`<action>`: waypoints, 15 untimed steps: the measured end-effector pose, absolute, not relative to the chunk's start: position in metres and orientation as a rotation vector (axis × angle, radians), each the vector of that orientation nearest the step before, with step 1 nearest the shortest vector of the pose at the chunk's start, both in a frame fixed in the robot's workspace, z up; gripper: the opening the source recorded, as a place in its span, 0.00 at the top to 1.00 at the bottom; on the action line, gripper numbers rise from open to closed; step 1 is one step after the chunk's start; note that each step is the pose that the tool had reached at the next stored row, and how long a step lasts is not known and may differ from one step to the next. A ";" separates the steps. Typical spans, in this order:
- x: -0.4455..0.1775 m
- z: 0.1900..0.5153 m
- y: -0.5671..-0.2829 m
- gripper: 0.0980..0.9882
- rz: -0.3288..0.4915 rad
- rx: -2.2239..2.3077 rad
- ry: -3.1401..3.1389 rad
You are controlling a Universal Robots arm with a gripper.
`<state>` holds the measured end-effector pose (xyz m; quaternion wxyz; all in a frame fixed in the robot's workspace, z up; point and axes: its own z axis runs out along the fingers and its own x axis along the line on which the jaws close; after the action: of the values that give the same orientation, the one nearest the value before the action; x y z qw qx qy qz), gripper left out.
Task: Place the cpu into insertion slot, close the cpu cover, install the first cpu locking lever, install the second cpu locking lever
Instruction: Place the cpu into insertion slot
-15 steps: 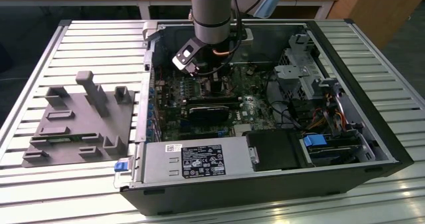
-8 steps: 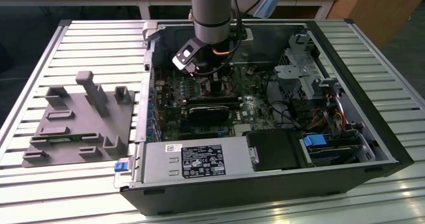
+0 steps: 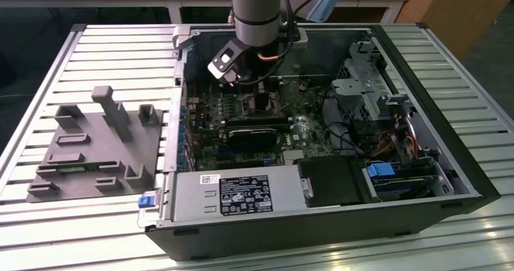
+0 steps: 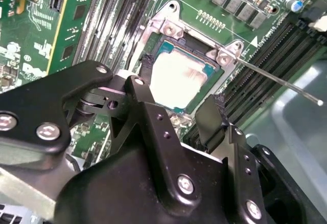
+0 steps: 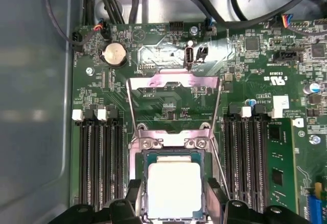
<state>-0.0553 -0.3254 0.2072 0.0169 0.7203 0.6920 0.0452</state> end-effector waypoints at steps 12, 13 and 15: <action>-0.055 0.208 -0.325 0.58 0.141 2.239 2.151; -0.055 0.208 -0.325 0.65 0.141 2.239 2.151; -0.055 0.208 -0.325 0.71 0.141 2.239 2.151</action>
<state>-0.0552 -0.3254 0.2079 0.0170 0.7203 0.6920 0.0453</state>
